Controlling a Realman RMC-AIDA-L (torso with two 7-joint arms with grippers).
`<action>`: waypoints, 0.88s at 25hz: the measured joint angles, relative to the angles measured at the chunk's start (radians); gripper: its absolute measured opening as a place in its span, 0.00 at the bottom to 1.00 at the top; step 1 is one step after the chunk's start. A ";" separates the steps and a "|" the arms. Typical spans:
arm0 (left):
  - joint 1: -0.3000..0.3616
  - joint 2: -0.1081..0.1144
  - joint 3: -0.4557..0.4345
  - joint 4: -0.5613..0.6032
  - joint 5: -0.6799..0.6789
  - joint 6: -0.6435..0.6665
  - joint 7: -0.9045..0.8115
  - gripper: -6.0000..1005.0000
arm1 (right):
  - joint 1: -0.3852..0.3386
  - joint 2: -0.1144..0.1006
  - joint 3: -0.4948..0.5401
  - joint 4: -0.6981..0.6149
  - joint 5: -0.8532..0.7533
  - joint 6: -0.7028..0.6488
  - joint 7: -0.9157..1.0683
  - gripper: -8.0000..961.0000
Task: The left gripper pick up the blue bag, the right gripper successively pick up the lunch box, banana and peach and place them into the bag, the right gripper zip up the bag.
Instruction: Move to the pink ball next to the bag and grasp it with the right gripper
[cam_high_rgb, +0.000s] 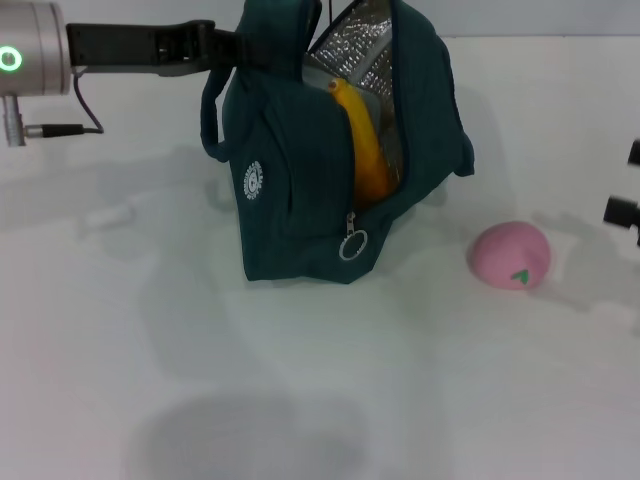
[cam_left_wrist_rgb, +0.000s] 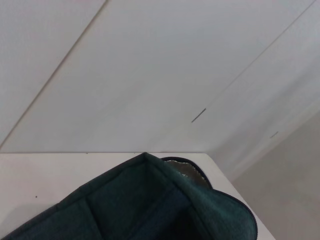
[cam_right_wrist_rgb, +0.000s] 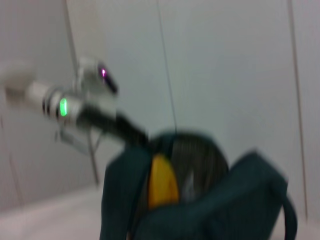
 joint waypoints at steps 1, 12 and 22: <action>-0.002 -0.001 0.000 0.000 0.001 0.000 0.000 0.05 | -0.009 0.010 -0.003 -0.090 -0.067 0.008 0.076 0.84; -0.002 -0.003 0.001 0.000 -0.001 -0.005 -0.004 0.05 | 0.180 0.030 -0.249 -0.649 -0.631 -0.079 0.884 0.84; -0.019 -0.010 0.003 0.000 -0.002 -0.005 -0.003 0.05 | 0.467 0.042 -0.374 -0.541 -0.913 -0.143 1.138 0.84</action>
